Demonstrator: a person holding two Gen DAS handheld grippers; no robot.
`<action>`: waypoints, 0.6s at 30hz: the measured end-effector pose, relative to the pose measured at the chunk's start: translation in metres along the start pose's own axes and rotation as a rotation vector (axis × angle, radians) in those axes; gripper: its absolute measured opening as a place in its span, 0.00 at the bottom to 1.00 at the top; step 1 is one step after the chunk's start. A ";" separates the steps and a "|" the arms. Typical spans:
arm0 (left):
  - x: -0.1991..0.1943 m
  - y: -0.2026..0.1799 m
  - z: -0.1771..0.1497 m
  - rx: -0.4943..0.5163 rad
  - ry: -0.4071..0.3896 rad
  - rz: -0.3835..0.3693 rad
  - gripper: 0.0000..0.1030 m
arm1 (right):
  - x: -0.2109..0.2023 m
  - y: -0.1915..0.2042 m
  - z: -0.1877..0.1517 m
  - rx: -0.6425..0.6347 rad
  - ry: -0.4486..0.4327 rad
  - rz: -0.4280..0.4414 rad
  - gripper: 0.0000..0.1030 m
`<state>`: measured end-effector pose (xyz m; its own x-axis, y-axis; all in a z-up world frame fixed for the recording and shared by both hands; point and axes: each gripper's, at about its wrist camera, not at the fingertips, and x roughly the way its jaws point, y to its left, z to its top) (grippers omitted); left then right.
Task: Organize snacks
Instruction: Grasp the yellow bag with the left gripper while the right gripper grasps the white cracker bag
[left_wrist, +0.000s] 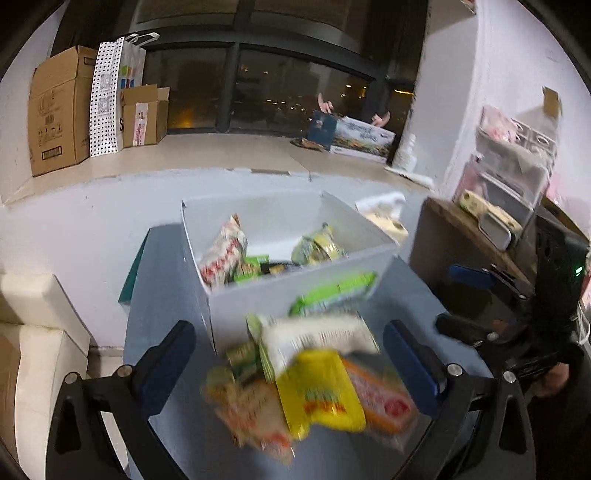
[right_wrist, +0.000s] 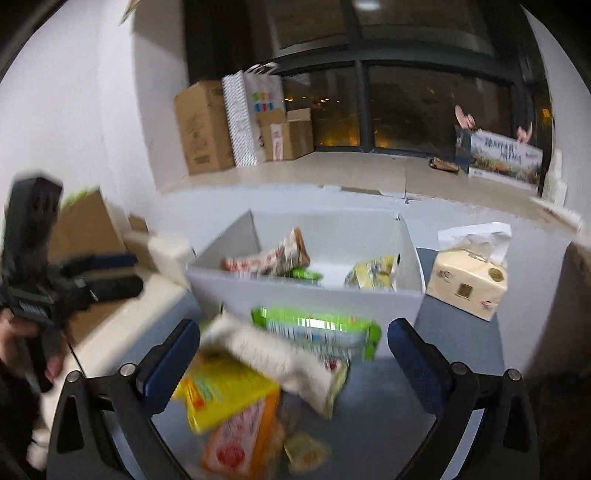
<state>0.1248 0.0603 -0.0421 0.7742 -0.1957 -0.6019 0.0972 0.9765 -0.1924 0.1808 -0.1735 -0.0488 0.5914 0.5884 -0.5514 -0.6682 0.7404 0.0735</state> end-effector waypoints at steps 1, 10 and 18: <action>-0.004 -0.002 -0.005 -0.004 0.003 0.001 1.00 | 0.001 0.005 -0.006 -0.028 0.010 -0.007 1.00; -0.032 -0.005 -0.045 0.019 0.030 0.092 1.00 | 0.072 0.041 -0.032 -0.236 0.182 -0.002 1.00; -0.034 0.011 -0.063 -0.026 0.064 0.111 1.00 | 0.149 0.047 -0.022 -0.332 0.340 -0.014 0.97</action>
<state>0.0600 0.0719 -0.0730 0.7375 -0.0925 -0.6690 -0.0036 0.9900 -0.1408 0.2278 -0.0580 -0.1456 0.4571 0.3987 -0.7951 -0.8020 0.5712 -0.1747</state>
